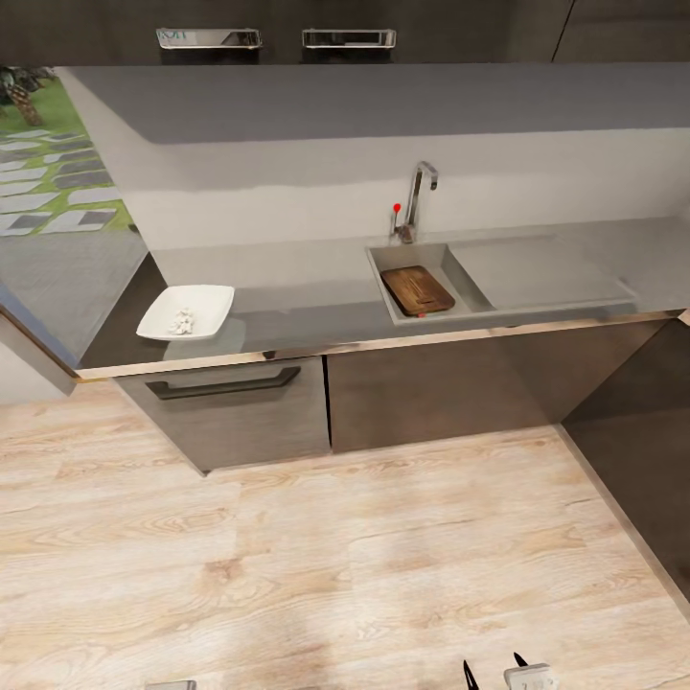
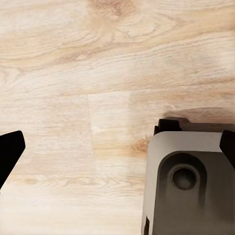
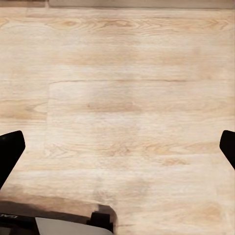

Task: In the kitchen, take the Vidalia onion out of the sink, dice it on the chopping board with the paring knife, put the diced onion into the bowl on the countertop, then place both the paring knife and the chopping board into the sink.

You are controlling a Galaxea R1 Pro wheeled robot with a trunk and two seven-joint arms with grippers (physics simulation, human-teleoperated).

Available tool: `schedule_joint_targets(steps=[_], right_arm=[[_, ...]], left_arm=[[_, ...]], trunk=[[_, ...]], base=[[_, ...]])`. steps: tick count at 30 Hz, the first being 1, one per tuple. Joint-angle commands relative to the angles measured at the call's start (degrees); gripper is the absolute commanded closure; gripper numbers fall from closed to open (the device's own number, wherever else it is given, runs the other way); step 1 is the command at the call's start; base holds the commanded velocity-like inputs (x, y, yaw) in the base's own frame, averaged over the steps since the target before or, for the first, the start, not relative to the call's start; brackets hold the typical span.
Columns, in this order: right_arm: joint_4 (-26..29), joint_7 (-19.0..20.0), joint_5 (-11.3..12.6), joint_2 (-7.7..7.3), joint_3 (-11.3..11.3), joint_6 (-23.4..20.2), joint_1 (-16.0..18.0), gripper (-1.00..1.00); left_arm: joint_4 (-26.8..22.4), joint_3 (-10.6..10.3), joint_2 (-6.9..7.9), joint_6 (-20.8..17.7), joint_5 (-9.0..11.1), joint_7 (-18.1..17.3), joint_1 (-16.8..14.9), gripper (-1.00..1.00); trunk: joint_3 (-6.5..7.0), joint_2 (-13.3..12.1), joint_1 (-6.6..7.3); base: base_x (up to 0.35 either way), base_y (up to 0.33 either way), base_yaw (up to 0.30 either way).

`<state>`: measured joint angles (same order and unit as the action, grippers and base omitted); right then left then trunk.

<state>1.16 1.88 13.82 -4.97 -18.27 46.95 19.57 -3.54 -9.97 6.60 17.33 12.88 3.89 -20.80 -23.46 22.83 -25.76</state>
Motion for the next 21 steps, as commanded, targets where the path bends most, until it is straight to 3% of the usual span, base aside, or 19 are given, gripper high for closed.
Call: schedule_joint_targets(steps=[1, 8, 13, 21], right_arm=[[0.0, 0.2, 0.6, -0.02, -0.4, 0.2, 0.0, -1.00], [0.0, 0.1, 0.7, -0.02, -0.2, 0.3, 0.0, -1.00], [0.0, 0.1, 5.7, -0.13, -0.1, 0.3, 0.0, -1.00], [0.0, 0.1, 6.7, -0.22, -0.2, 0.2, 0.0, -1.00]], left_arm=[[0.0, -0.5, 0.02, 0.2, 0.4, 0.2, 0.0, -1.00], [0.5, -0.6, -0.01, 0.2, 0.4, 0.2, 0.0, -1.00], [0.7, -0.6, -0.01, 0.3, 0.4, 0.2, 0.0, -1.00], [0.8, -0.7, -0.40, 0.3, 0.5, 0.2, 0.0, -1.00]], trunk=[[-0.08, 0.1, -0.03], [-0.04, 0.1, -0.03], [0.34, 0.1, -0.03], [1.06, 0.1, -0.03]], base=[[0.000, 0.000, 0.000], [0.000, 0.000, 0.000], [0.000, 0.000, 0.000], [0.000, 0.000, 0.000]])
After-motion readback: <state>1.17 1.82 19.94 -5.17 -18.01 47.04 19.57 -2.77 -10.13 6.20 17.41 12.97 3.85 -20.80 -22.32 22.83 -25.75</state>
